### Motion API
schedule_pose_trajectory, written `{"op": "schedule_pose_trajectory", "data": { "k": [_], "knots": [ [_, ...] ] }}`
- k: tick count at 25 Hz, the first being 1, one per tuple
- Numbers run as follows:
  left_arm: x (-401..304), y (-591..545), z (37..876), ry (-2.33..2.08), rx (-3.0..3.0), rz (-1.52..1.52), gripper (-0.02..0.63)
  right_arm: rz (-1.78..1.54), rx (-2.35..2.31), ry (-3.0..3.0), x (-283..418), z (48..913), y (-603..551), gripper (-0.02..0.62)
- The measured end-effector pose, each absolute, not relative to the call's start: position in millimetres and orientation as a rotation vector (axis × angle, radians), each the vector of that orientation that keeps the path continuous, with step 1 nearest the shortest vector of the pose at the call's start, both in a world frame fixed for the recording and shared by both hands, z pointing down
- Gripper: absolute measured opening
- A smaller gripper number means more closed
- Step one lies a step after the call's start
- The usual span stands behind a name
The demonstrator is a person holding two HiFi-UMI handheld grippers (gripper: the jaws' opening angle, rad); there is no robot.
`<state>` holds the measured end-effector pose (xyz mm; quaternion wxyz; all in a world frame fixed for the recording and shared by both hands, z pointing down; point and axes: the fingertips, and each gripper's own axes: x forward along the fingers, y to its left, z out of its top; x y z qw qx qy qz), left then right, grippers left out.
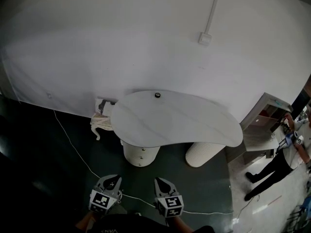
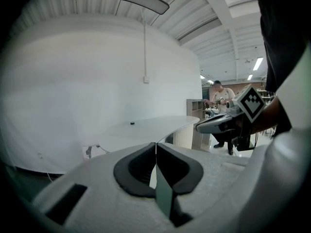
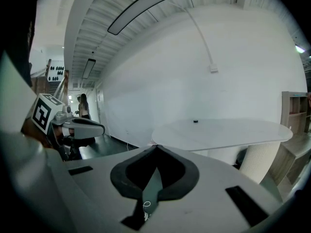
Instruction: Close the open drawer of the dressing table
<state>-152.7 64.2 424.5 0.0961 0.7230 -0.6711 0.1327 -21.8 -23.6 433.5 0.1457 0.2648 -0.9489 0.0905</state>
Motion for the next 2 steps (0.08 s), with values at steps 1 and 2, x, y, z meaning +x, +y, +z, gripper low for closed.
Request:
{"op": "schedule_pose_trajectory", "data": {
  "k": [1, 2],
  "knots": [
    [-154.5, 63.6, 424.5, -1.99, 2.14, 0.391, 0.021, 0.26, 0.765, -2.736, -24.0, 433.1, -24.7, 0.002],
    [-156.3, 63.0, 424.5, -1.991, 2.138, 0.389, 0.021, 0.259, 0.767, -2.738, -26.2, 432.7, -25.8, 0.002]
  ]
}}
